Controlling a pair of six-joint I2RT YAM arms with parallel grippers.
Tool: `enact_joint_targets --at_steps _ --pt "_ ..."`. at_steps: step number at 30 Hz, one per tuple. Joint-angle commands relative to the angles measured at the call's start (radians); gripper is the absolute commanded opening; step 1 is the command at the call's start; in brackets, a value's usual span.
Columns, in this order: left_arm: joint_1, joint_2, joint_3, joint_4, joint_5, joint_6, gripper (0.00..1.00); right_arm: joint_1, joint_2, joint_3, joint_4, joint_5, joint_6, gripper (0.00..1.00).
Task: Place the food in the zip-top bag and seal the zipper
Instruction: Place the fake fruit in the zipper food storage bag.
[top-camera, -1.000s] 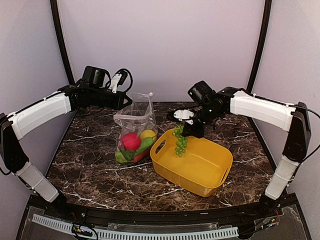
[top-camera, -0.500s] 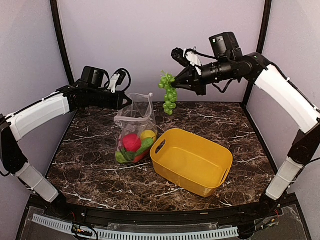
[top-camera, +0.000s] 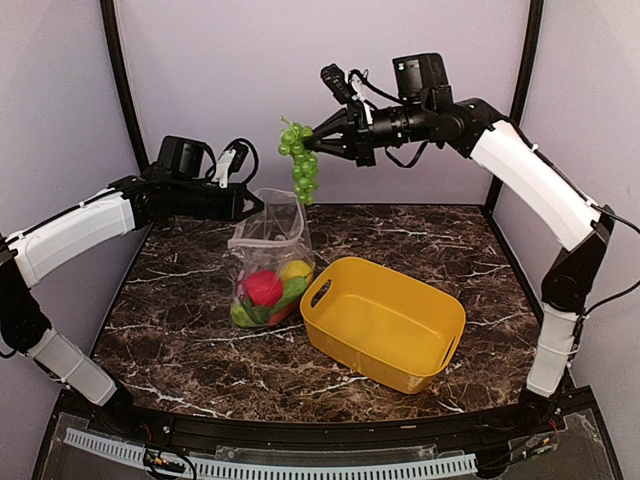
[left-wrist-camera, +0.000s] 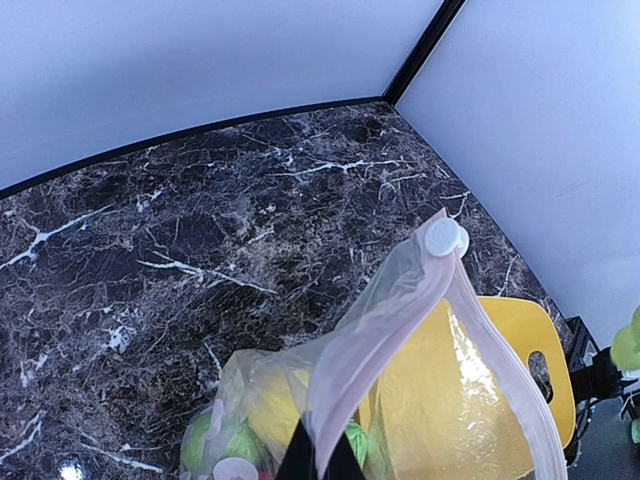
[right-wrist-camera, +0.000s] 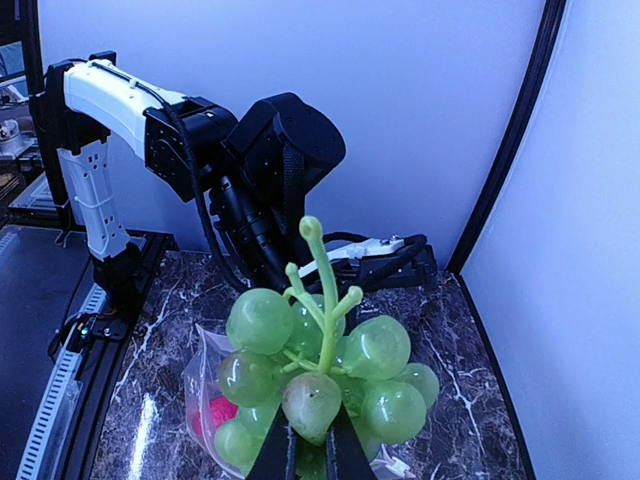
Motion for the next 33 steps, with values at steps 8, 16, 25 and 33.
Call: enact_joint_targets --at_steps 8,16,25,33 --pt "0.004 -0.052 -0.026 0.023 0.023 -0.015 0.01 0.027 0.164 0.097 0.118 -0.144 0.150 0.00" --pt "0.004 -0.056 -0.025 0.020 0.016 -0.013 0.01 0.028 0.157 -0.031 0.185 -0.195 0.163 0.00" --pt "0.004 -0.061 -0.010 0.013 0.012 -0.011 0.01 0.032 0.125 -0.101 0.183 -0.098 0.151 0.61" --pt "0.004 -0.065 -0.004 -0.008 0.002 0.006 0.01 0.019 -0.029 -0.207 0.131 0.001 0.063 0.99"
